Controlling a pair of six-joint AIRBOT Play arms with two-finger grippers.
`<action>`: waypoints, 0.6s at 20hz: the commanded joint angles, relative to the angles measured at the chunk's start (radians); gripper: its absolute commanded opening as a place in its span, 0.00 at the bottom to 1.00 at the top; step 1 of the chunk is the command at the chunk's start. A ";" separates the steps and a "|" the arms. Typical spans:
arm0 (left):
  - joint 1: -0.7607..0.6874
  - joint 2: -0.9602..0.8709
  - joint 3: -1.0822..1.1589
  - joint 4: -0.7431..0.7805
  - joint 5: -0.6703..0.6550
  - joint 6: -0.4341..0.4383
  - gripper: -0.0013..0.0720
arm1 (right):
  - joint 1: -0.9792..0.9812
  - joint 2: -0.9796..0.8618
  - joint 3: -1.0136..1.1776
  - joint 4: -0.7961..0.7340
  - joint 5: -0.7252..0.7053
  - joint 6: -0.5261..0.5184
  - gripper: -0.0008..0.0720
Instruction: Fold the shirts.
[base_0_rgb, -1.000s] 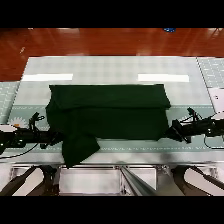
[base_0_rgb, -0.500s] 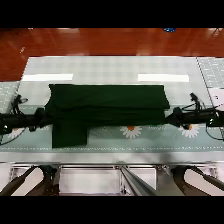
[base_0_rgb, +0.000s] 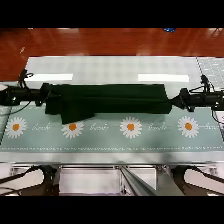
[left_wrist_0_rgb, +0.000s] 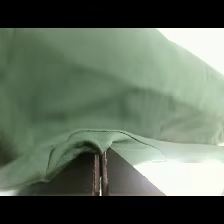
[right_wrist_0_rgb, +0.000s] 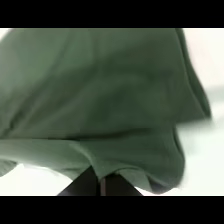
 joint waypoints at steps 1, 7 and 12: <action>-0.043 -0.188 0.186 -0.004 0.002 -0.068 0.05 | 0.001 -0.118 0.085 0.090 -0.013 -0.033 0.04; -0.058 -0.350 0.426 -0.003 0.000 -0.150 0.05 | 0.001 -0.251 0.191 0.127 -0.037 -0.034 0.04; -0.080 -0.407 0.455 -0.003 -0.018 -0.146 0.05 | 0.034 -0.312 0.216 0.128 -0.081 -0.051 0.04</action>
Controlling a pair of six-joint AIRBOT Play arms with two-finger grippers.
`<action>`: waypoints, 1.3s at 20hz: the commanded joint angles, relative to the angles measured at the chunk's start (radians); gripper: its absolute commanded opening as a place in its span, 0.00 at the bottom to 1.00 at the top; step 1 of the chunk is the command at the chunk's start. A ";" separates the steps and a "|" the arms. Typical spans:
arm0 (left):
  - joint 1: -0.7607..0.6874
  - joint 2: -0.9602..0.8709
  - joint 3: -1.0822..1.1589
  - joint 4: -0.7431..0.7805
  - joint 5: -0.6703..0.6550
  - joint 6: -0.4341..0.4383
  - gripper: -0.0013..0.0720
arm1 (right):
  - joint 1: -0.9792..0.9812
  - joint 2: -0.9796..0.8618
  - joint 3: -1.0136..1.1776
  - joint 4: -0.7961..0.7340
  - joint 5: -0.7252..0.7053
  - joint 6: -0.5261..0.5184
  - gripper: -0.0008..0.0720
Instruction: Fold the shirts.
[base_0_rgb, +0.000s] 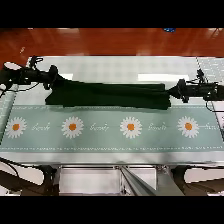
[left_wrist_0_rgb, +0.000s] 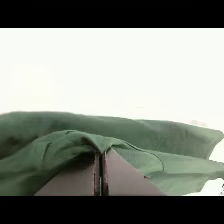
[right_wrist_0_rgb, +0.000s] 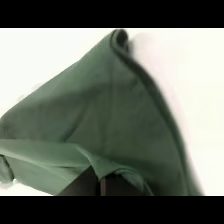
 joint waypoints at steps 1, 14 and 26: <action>-0.010 -0.049 0.029 0.000 -0.039 -0.006 0.05 | 0.037 -0.042 0.017 0.006 -0.047 -0.015 0.04; 0.169 0.442 -0.097 0.227 0.025 0.071 0.71 | -0.303 0.172 0.193 -0.206 0.204 0.028 0.57; -0.110 0.961 -0.706 0.217 0.328 0.095 0.71 | -0.174 -0.023 -0.066 0.017 -0.004 0.019 0.59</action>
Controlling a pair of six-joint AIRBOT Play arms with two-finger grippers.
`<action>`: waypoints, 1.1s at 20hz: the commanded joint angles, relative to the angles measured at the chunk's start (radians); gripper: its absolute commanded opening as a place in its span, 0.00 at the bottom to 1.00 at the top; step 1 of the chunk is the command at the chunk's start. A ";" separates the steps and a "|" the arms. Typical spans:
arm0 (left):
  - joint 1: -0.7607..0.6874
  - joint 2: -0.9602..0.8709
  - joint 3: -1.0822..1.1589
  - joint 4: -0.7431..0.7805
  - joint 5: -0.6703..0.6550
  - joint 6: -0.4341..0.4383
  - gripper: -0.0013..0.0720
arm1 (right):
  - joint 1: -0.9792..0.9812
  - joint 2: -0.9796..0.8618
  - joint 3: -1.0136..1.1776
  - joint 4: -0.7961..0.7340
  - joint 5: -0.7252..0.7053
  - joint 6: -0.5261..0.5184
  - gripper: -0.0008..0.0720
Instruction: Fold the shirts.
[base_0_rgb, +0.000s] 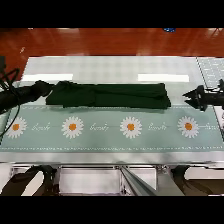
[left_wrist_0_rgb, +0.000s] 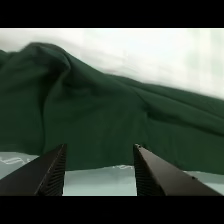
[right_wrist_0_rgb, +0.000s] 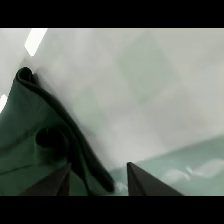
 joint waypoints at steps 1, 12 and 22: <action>-0.037 0.032 -0.042 -0.003 0.027 -0.005 0.71 | 0.066 -0.109 0.015 0.124 0.005 -0.022 0.59; -0.037 0.032 -0.042 -0.011 0.024 -0.023 0.71 | 0.240 -0.229 0.134 0.158 0.005 0.015 0.59; -0.037 0.032 -0.042 -0.011 0.024 -0.023 0.71 | 0.306 -0.169 0.134 0.153 0.068 -0.061 0.04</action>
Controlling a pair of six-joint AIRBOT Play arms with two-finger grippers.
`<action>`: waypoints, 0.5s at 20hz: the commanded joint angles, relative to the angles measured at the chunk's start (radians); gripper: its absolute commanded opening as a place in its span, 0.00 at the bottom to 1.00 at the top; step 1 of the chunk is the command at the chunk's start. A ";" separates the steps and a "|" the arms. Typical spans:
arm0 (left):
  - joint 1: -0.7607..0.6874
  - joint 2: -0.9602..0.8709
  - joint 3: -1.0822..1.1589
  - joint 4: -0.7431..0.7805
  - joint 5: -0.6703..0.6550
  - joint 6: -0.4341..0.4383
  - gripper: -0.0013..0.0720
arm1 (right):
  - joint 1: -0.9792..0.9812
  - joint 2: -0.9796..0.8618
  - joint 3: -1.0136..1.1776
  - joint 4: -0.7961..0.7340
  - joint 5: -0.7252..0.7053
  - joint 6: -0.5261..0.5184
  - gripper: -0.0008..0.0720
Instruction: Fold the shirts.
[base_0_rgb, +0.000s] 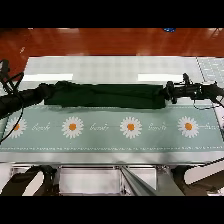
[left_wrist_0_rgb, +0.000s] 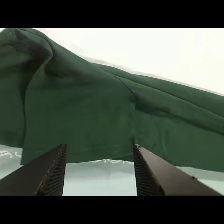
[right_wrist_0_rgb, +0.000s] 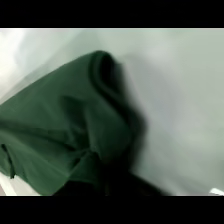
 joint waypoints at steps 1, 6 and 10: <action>-0.003 0.000 0.000 0.000 -0.001 0.000 0.70 | -0.015 0.072 0.001 -0.038 0.054 -0.028 0.04; -0.168 -0.018 0.005 -0.155 0.003 0.133 0.05 | -0.045 0.383 -0.072 -0.258 0.122 0.001 0.04; -0.469 -0.224 0.112 -0.165 0.169 0.131 0.05 | -0.045 0.706 -0.219 -0.289 0.138 0.028 0.04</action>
